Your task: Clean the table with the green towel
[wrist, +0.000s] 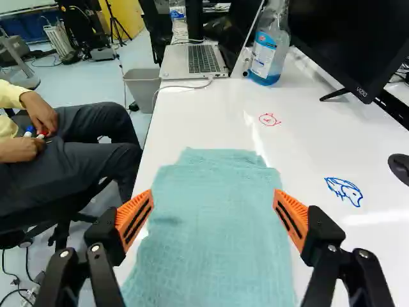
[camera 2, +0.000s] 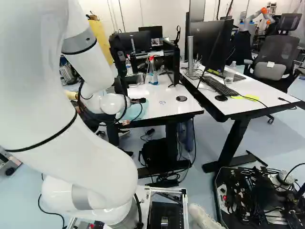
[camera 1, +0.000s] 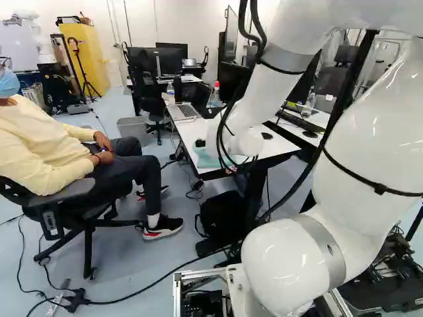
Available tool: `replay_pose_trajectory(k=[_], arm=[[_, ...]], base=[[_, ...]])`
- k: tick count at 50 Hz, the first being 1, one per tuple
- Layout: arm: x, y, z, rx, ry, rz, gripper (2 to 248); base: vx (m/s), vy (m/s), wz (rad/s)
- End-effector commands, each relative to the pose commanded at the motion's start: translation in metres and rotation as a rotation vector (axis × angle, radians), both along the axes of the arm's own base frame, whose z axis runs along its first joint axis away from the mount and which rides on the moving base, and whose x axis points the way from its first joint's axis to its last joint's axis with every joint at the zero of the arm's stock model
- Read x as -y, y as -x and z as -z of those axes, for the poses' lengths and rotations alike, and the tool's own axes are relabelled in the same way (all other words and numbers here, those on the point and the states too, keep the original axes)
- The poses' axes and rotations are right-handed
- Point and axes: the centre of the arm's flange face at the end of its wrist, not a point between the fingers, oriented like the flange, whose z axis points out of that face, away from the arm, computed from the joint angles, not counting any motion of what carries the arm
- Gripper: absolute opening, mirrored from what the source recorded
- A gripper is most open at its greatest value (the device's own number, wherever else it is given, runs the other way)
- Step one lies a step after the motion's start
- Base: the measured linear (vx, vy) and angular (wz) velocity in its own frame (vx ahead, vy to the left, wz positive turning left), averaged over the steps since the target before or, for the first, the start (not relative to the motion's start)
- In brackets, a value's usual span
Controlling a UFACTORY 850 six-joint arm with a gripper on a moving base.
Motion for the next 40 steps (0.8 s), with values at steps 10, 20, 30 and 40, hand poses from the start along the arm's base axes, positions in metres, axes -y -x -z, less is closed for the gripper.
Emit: replay_pose_trajectory(k=[10, 20, 30, 40], arm=[[0.000, -0.005, 0.001, -0.018, 0.003, 0.001, 247], [0.000, -0.008, 0.002, -0.030, 0.004, 0.002, 247], [0.000, -0.012, 0.002, -0.033, 0.005, 0.003, 247], [0.000, -0.014, 0.003, -0.038, 0.006, 0.006, 247]], base=[[0.000, 0.000, 0.000], [0.000, 0.000, 0.000], [0.000, 0.000, 0.000], [0.000, 0.000, 0.000]])
